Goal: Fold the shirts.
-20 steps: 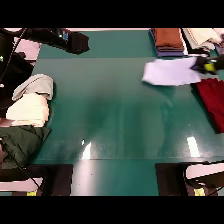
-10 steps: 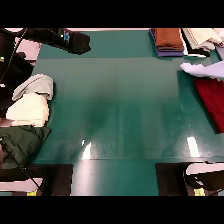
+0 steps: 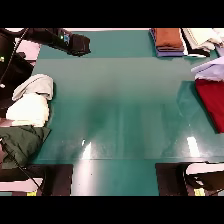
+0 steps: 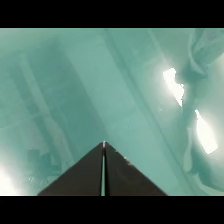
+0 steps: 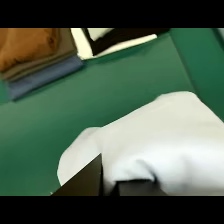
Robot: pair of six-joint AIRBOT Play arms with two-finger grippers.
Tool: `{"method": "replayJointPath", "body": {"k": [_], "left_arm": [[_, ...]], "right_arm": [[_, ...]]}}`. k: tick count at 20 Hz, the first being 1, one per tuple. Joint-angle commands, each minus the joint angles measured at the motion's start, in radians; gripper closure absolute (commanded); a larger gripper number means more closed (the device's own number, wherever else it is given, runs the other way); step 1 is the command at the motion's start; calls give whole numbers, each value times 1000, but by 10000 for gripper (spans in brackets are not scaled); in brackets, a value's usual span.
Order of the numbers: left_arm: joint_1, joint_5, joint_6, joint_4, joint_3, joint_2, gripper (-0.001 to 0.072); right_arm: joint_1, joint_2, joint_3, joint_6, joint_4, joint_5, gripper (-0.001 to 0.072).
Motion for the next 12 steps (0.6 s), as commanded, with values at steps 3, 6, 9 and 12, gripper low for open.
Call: {"method": "replayJointPath", "body": {"k": [3,6,9,12], "left_arm": [[0,-3,11,3,0,-1,679],[0,-3,33,3,0,-1,679],[0,-3,37,3,0,-1,679],[0,-1,38,3,0,-1,679]], "right_arm": [[-52,87,-113,0,-158,88,693],[-122,162,-284,-2,-212,122,691],[-203,232,-440,-1,-248,154,358],[-286,291,-544,-1,-249,172,200]]}}
